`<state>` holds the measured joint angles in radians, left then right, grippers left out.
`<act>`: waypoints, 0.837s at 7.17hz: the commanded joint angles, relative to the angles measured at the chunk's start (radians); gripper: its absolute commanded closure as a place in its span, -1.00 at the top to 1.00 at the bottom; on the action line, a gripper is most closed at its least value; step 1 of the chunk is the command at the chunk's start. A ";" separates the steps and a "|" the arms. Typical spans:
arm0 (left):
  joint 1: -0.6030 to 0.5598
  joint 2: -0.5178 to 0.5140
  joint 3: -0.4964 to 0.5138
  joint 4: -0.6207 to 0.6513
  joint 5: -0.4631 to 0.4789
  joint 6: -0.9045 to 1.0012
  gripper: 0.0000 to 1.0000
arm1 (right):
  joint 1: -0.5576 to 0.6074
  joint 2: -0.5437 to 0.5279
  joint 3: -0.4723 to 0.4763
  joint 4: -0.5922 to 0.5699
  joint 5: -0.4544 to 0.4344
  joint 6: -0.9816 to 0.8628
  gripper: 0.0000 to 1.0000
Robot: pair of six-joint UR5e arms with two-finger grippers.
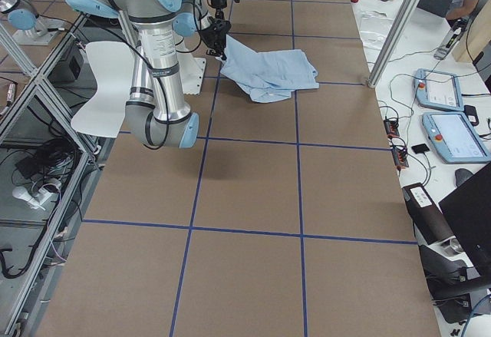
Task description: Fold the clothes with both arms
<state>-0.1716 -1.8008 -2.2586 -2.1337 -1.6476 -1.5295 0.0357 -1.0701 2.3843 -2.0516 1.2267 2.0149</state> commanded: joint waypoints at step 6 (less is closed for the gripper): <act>-0.211 -0.092 0.087 0.178 -0.008 0.087 -1.00 | 0.241 0.183 -0.359 0.203 -0.018 -0.197 -1.00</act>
<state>-0.3141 -1.8486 -2.2311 -1.9681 -1.6548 -1.5071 0.2172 -0.8990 2.0955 -1.9344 1.2090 1.8729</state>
